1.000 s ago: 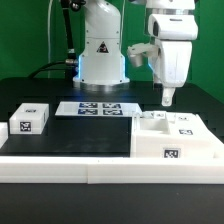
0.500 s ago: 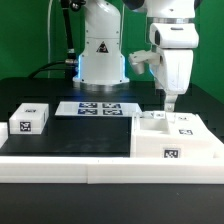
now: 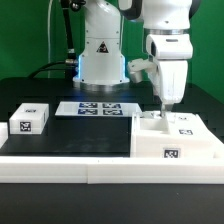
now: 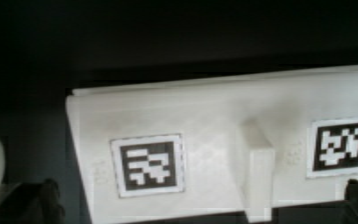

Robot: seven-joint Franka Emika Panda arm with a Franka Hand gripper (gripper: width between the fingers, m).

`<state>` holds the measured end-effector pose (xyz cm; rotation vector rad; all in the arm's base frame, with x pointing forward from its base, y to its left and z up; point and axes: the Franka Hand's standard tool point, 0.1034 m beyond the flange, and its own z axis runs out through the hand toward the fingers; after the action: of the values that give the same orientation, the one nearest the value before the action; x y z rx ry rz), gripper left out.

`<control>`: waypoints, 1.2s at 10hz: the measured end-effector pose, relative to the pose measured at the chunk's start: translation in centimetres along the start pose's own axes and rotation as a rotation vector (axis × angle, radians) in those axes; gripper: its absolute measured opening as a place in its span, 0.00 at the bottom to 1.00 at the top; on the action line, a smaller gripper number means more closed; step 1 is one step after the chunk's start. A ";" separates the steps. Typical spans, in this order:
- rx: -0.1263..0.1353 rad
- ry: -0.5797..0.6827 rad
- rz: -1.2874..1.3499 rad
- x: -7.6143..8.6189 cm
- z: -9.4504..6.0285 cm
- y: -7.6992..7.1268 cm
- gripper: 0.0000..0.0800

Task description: Assemble cabinet

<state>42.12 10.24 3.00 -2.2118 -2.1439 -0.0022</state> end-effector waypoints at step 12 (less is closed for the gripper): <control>0.023 0.008 0.009 -0.1 1.5 -0.7 0.08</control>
Offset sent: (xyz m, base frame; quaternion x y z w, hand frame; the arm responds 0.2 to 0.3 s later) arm -0.0018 0.0012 -0.0097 -0.0022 0.0086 0.0047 0.9999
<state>41.37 10.23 1.57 -2.2051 -2.1196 0.0136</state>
